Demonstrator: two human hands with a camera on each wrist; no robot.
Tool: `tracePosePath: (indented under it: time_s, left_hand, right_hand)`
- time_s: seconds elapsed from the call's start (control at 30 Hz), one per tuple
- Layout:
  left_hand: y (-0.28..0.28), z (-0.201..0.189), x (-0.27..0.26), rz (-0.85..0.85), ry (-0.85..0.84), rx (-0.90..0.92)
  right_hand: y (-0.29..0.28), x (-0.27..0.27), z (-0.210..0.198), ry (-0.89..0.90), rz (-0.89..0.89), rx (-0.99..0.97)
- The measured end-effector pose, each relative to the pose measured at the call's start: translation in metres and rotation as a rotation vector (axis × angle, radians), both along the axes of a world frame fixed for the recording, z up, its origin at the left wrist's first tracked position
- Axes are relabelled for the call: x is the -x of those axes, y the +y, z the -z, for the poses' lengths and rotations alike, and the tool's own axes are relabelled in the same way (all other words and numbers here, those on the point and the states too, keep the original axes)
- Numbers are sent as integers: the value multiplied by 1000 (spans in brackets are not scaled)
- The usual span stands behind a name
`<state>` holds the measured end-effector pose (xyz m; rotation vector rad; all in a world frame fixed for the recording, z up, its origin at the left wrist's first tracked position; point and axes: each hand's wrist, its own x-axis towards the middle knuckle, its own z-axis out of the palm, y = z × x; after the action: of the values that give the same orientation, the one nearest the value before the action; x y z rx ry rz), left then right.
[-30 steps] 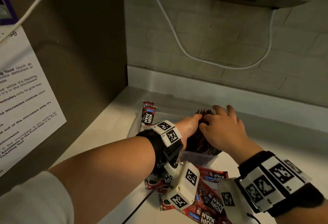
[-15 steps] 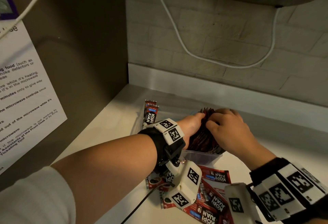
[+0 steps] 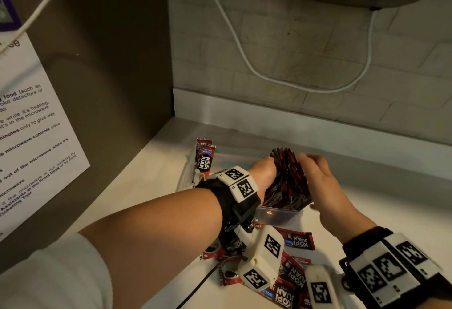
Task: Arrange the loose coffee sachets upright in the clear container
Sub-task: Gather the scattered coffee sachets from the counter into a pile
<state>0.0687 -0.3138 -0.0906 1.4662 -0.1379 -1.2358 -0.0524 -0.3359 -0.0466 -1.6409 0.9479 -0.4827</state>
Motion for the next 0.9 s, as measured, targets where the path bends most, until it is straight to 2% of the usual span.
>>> tracePosePath:
  time_s: [0.1,0.3,0.47,0.63,0.83,0.9]
  left_hand:
    - [-4,3,6,-17,-11,46]
    - [-13,18,2,-52,-101,40]
    - [-8,17,-6,-45,-115,51]
    - [-20,39,-24,-48,-124,31]
    - [14,-5,-3,-33,-56,30]
    - [32,-25,5,-3,-131,49]
  right_hand:
    - [4,-1,9,-63,-40,-205]
    - [7,2,10,-83,-42,-208]
    - [6,6,5,-30,-25,-180]
    - [5,8,1,-14,3,-182]
    - [3,12,-3,5,21,-161]
    - [1,16,-4,18,38,-111]
